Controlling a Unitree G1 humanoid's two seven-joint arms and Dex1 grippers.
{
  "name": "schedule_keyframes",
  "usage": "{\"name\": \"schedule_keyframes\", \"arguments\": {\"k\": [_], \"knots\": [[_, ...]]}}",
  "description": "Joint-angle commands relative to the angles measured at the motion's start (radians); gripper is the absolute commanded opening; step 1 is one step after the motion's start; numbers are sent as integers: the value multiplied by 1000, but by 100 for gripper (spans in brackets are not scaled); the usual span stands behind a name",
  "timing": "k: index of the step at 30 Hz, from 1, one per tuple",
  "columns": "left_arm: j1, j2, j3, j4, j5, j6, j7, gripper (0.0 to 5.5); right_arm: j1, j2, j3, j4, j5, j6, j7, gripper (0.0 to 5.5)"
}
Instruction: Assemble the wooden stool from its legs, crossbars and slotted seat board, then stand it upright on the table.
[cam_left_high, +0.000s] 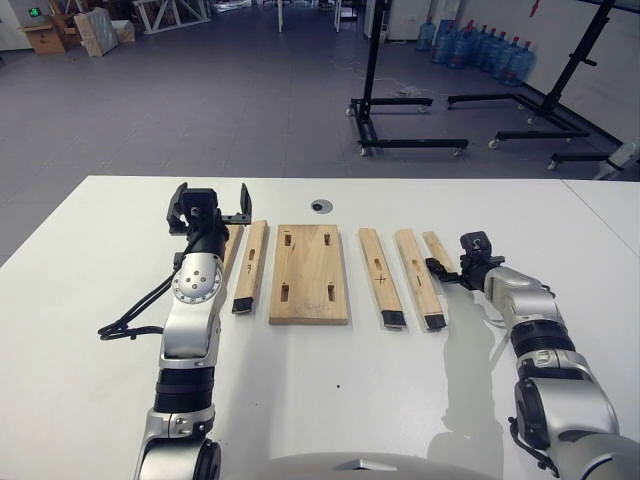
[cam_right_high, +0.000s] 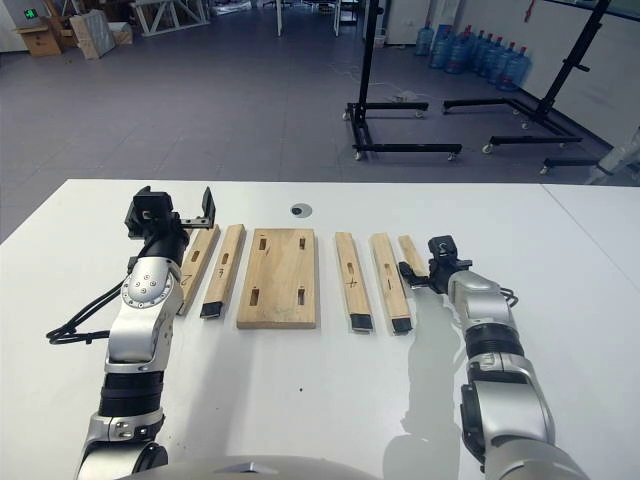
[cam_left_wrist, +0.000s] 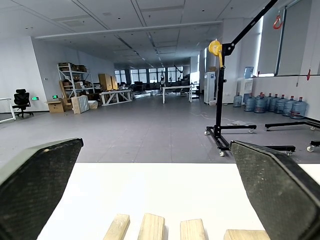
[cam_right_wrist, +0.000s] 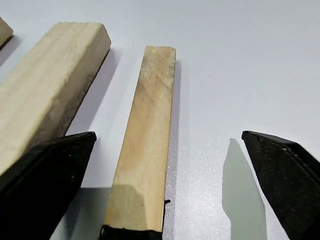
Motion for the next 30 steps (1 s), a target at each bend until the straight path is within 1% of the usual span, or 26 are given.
{"name": "schedule_keyframes", "arguments": {"k": [1,6,11,12,13,14,15,21,22,26,27,29,30], "knots": [[-9,-1,-6,10,7,8,3,540,28,22,-5,27,9,41,2,476],[-12,-2,7,10,2,20,10,540,48,35,-29,9,38,110,-10,395],[-21,8,37,15,-15,43,12,540,101,50,-16,-77,45,170,-10,310],[-21,10,41,14,-16,45,11,540,110,52,-11,-91,43,177,-8,306],[-22,12,45,14,-17,48,11,540,117,54,-5,-102,43,182,-4,279],[-23,14,47,14,-16,50,10,540,123,56,1,-112,41,186,-1,269],[-24,15,48,15,-15,52,9,540,130,57,6,-121,39,189,1,242],[-29,24,39,22,-11,59,-6,540,142,59,25,-116,24,178,-11,139],[-28,25,38,23,-11,59,-9,540,142,59,27,-109,22,172,-12,130],[-26,30,40,25,-17,62,-19,540,149,52,32,-89,17,153,-16,129],[-26,32,49,24,-31,70,-27,540,146,45,20,-84,24,141,-15,129],[-30,39,85,23,-86,108,-61,540,113,23,-40,-74,57,92,-27,129],[-39,36,126,20,-162,157,-91,540,84,7,-82,-73,77,50,-42,129]]}}
